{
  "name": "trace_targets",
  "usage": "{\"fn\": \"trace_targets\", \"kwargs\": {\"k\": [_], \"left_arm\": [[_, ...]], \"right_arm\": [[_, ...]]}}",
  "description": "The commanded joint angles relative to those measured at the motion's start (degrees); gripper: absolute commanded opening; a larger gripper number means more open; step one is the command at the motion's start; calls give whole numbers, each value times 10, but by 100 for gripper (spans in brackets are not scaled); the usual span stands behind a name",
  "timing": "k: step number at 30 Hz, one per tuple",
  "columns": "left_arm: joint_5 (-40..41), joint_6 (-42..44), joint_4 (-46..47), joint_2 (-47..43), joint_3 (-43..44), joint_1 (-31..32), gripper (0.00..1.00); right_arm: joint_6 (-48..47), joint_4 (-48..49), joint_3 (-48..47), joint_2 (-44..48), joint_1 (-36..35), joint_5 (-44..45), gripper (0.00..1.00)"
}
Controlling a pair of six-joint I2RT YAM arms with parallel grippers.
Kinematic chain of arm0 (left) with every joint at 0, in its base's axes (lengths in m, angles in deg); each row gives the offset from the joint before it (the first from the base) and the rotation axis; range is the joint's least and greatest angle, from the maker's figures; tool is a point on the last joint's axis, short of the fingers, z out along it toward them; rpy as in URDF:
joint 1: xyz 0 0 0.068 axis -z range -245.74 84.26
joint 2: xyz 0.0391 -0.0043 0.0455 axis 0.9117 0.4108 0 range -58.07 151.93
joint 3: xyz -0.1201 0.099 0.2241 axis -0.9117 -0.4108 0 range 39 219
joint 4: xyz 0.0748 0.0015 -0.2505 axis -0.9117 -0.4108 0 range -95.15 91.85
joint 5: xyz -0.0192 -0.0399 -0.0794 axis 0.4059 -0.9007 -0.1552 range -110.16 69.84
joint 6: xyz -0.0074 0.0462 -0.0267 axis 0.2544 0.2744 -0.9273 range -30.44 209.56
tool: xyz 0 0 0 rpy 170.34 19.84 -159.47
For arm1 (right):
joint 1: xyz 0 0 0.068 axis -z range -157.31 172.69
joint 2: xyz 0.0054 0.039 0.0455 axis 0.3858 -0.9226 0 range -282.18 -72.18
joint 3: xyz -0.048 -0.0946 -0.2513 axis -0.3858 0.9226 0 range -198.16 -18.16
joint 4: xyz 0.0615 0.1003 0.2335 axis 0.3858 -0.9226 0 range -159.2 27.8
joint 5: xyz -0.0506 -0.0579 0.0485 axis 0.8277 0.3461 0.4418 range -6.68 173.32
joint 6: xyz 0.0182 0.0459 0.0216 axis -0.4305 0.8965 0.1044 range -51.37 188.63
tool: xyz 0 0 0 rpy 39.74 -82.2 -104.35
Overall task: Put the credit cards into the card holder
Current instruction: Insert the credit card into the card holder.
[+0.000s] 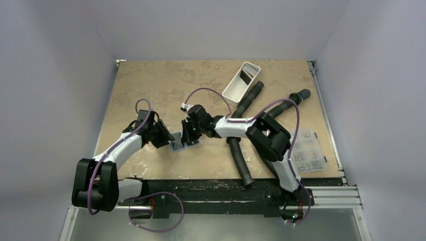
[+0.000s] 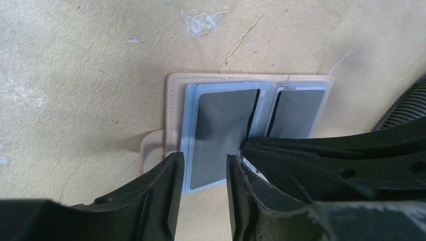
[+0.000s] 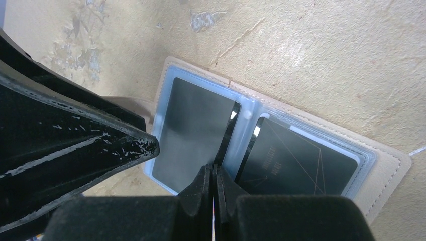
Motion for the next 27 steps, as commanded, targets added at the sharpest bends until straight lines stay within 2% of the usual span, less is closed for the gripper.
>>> {"fn": "trace_targets", "kwargs": {"k": [1,12,27], "left_arm": [[-13,-10,36,-12,9,2,41],[-24,-7,66,25,-8,2,40],[-1,6,43,15,-9,3,42]], "right_arm": [[-4,-10,17,-14,-2,22,0],[-7,-11,12,-17,-2,17,0],[-12,-18,4,-25,-2,13,0]]}}
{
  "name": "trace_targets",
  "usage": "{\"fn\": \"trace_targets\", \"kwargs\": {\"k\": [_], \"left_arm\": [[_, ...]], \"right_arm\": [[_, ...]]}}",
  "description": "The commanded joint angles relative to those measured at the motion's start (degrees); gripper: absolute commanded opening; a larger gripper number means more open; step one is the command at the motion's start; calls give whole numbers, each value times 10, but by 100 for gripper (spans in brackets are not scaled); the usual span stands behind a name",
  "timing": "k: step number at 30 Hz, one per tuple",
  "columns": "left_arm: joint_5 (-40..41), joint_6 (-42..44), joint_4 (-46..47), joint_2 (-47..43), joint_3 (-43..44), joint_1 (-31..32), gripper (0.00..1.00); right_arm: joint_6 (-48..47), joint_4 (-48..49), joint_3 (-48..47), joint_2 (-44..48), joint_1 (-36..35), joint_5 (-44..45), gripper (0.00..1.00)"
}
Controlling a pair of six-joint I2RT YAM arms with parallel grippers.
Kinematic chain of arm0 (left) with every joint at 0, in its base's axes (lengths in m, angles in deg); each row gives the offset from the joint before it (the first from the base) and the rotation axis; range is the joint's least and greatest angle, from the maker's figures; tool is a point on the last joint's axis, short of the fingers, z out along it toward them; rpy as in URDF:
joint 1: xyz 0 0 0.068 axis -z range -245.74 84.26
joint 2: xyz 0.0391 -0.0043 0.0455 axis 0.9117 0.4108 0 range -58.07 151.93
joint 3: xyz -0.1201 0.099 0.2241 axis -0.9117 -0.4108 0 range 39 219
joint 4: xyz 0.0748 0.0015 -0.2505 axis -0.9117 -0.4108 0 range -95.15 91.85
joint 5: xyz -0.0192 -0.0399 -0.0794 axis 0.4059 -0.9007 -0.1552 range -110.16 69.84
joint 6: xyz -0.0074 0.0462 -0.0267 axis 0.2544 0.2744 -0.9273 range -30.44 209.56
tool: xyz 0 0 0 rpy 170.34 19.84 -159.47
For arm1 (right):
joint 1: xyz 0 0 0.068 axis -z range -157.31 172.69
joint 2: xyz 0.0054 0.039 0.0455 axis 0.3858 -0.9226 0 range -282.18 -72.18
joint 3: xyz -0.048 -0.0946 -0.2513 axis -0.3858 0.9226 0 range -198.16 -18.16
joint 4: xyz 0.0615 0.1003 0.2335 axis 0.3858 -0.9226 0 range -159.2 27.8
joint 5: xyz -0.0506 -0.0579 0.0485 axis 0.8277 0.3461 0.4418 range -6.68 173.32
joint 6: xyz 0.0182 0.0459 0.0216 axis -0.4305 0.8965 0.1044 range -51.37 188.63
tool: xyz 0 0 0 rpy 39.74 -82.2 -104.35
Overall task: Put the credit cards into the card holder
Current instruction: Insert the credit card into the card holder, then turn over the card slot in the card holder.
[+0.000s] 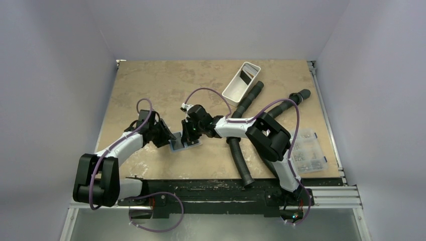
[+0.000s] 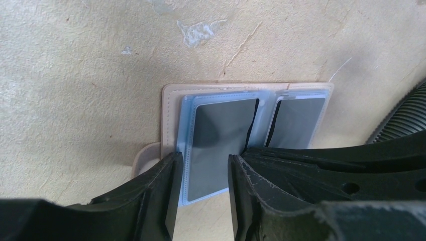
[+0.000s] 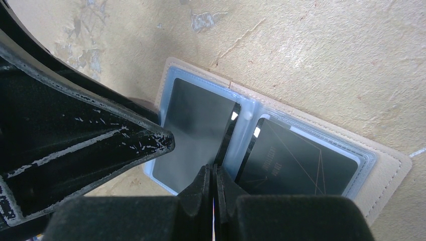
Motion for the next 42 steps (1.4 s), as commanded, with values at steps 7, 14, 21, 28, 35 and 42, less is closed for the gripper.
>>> {"fn": "trace_targets", "kwargs": {"k": [7,14,21,28,35,42], "left_arm": [[-25,3,39,13,-9,2,41],[-51,2,64,-8,-14,3,36],[-77,-6,72,-42,-16,3,36],[-106,-17,90,-60,-15,4,39],[-122,-21,110,-34,-8,15,39],[-113,-25,127,-11,5,46,41]], "right_arm": [[-13,-22,0,-26,-2,14,0],[-11,-18,3,-27,-2,10,0],[3,-11,10,-23,-1,-8,0],[34,8,20,4,13,-40,1],[45,-16,25,49,26,-37,11],[58,-11,53,84,41,-39,21]]}}
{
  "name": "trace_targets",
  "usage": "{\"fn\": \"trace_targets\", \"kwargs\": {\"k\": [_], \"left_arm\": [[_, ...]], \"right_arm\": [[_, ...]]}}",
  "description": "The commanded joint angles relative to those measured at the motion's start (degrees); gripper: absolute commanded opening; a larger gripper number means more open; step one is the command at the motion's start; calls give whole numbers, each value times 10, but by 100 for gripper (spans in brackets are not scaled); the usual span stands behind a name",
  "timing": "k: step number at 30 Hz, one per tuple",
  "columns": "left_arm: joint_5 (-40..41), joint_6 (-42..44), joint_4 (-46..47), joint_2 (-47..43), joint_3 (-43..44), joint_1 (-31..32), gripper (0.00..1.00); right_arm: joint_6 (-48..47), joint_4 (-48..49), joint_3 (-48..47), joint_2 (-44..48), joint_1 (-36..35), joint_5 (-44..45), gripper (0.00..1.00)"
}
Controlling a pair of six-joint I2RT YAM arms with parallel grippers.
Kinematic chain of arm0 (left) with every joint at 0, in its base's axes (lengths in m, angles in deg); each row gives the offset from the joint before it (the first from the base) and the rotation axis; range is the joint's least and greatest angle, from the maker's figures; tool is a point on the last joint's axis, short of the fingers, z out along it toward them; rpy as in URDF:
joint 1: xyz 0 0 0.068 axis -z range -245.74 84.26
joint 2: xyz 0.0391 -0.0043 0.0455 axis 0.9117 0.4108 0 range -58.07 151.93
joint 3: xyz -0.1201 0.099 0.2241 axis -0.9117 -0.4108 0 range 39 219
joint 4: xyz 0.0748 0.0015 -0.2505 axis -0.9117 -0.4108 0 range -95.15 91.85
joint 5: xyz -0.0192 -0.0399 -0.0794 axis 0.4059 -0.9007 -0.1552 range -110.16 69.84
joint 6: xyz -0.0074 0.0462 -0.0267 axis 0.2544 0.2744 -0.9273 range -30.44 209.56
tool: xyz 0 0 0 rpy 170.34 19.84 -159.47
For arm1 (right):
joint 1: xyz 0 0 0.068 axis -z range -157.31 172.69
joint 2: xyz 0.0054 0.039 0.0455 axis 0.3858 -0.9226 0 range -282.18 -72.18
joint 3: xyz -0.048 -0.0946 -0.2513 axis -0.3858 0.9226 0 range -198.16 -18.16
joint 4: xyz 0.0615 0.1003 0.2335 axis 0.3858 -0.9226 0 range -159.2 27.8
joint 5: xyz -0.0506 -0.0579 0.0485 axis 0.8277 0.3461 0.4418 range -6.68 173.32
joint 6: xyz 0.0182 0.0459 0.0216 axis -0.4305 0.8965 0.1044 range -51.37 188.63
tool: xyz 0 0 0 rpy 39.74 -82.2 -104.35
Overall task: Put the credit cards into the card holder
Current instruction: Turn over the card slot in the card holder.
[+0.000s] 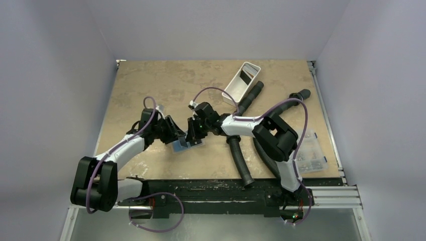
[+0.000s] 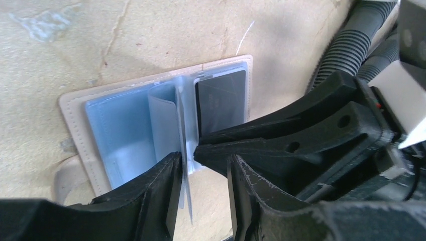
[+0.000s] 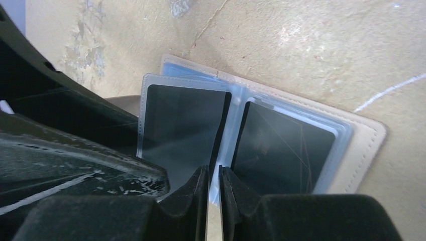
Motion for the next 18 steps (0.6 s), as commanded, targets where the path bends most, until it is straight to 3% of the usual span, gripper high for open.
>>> {"fn": "trace_targets", "kwargs": {"k": [1,7,12,18], "left_arm": [[-5,-10,37,17,25,19,42],[1,-12,46,33,39,34,47],[1,-11,55,57,50,45,51],[4,-9,58,71,60,52,55]], "right_arm": [[16,6,20,53,13,-9,22],[24,28,61,86,32,-13,29],[22,49,95,109,50,-28,40],[13,45,112,128,62,-22,42]]}}
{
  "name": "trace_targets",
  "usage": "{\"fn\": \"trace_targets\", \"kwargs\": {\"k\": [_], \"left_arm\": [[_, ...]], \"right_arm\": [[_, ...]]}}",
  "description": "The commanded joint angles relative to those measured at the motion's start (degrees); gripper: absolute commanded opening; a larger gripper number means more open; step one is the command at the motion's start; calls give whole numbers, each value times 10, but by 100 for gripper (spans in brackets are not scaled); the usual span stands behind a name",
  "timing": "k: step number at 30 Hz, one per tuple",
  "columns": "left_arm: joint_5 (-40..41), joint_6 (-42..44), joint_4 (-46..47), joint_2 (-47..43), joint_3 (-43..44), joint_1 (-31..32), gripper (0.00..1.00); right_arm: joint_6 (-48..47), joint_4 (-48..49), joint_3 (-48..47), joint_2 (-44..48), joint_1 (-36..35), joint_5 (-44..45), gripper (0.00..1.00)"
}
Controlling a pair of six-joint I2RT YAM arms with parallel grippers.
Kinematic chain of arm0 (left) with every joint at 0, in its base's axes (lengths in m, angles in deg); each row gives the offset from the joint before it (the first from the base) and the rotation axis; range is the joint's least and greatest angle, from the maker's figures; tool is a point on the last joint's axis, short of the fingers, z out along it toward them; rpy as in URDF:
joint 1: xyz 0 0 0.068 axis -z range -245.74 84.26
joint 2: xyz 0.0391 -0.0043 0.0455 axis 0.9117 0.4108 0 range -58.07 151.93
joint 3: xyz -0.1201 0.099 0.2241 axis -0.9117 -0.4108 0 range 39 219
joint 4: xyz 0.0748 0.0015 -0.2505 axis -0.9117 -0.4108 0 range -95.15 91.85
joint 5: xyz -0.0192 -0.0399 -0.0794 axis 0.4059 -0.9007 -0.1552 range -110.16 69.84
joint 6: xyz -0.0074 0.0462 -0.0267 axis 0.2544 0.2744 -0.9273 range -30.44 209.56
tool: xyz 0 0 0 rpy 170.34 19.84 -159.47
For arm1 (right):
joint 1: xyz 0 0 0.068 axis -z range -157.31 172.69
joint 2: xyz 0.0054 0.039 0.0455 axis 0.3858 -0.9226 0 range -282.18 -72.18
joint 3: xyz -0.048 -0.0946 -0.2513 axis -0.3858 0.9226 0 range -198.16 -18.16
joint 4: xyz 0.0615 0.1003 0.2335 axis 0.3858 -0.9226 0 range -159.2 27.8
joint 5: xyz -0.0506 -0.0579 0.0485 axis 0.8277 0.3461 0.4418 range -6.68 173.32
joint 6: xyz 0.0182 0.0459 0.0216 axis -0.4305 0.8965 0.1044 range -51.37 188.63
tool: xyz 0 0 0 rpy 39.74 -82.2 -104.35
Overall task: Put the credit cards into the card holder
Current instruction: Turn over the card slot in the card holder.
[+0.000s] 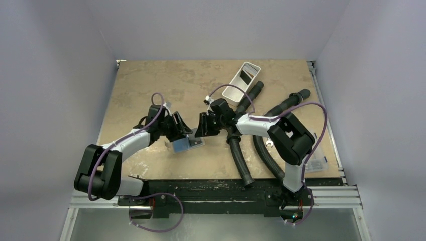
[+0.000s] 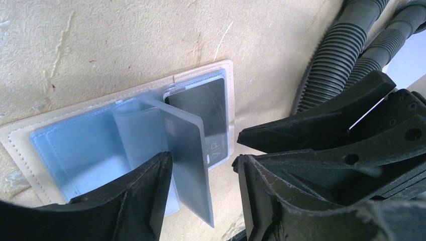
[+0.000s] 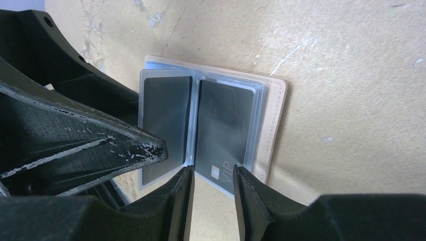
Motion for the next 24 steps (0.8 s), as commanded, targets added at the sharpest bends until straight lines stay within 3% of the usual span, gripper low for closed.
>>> {"fn": "trace_targets", "kwargs": {"k": [1,8,16,20,24], "left_arm": [[4,2,25,6,24,6,56],[2,3,33,19,29,9,62],[46,45,-51,-19,38,9,68],[73,42,-86,-88,21,-2,69],[149,87,-161,-161,63,-17,71]], "right_arm": [[-11,12,6,33,6,3,42],[-29,-2,11,53,14,13,45],[-74,-54,-5,75,43,37,50],[-153,-146,-69,90,80,117,60],[-249,-230,-168,85,121,248,69]]}}
